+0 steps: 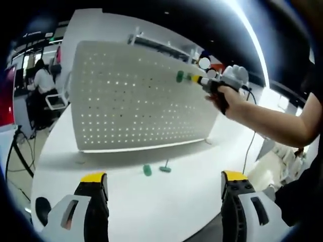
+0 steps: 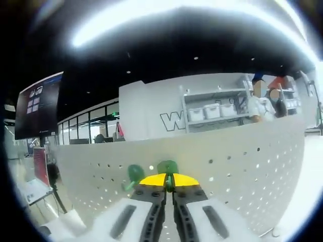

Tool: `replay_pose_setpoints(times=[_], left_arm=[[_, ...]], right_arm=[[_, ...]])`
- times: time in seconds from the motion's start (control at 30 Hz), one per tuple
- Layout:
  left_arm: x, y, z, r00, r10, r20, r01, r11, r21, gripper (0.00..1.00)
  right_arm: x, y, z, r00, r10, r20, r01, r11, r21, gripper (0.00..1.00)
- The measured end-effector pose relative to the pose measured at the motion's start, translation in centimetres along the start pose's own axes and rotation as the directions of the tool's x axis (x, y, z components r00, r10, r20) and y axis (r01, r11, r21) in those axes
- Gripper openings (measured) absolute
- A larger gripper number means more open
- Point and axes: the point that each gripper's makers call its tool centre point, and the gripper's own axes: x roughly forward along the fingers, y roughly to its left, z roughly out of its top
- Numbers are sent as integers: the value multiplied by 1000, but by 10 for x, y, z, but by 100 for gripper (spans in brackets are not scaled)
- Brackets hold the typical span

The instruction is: Insert the hook assembly into the mounting plate slot until the hook locks in place.

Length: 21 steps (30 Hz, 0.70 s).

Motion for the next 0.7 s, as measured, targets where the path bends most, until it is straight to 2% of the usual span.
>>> replay_pose_setpoints(times=[0.17,0.5,0.7], left_arm=[[0,2,-2,1000,2,-15,-2,1000,2,94],[0,5,1,1000,9,-8,-10,1000,-3,93],[1,4,-3,1000,12,-20,-13,1000,-5,94]], right_arm=[[0,-2,2,999,-26,24,25,999,21,0],[3,-4,-3,998,-57,6,56,997,53,0],[7,-1,-6,999,-53,-8,53,998,-20,0]])
